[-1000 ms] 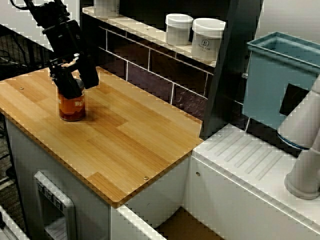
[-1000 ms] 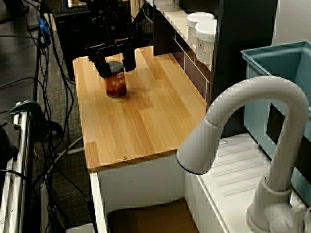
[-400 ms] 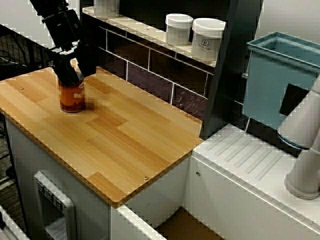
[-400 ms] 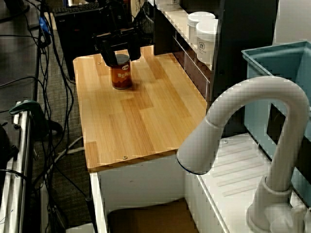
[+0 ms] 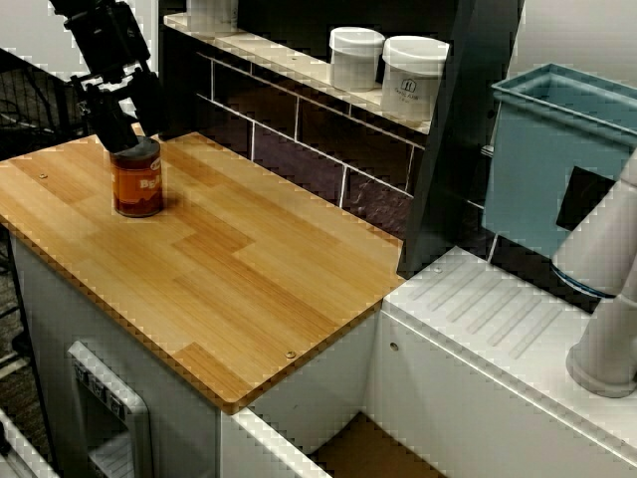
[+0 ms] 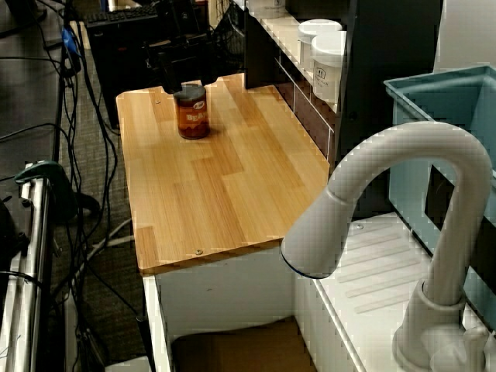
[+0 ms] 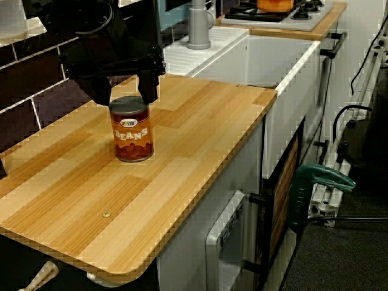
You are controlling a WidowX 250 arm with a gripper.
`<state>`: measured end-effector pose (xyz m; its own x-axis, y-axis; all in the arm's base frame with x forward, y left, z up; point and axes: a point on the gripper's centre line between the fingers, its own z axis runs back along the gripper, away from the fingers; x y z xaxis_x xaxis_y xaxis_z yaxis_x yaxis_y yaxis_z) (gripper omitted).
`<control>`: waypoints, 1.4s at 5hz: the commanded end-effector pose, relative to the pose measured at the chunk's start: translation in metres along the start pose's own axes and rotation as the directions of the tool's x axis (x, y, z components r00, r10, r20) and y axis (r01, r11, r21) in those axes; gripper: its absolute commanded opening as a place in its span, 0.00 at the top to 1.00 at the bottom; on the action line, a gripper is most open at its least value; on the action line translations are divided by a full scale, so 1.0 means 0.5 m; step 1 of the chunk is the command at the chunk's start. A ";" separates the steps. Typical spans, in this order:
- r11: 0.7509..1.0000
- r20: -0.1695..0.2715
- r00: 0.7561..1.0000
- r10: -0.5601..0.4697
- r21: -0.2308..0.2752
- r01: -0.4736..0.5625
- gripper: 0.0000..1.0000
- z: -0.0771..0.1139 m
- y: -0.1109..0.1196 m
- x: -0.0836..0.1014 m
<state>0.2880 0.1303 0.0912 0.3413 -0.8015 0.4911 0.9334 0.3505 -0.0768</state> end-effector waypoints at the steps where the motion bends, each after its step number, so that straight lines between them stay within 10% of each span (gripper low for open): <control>1: 0.996 0.039 0.997 0.067 0.049 -0.069 0.00 0.057 -0.016 0.015; 4: 0.939 0.128 0.952 0.278 0.172 -0.298 0.00 0.132 0.063 -0.074; 7: 0.841 0.123 0.896 0.428 0.309 -0.444 0.00 0.112 0.039 -0.154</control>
<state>0.2852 0.2215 0.0736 0.7214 -0.4739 0.5050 0.5933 0.7990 -0.0977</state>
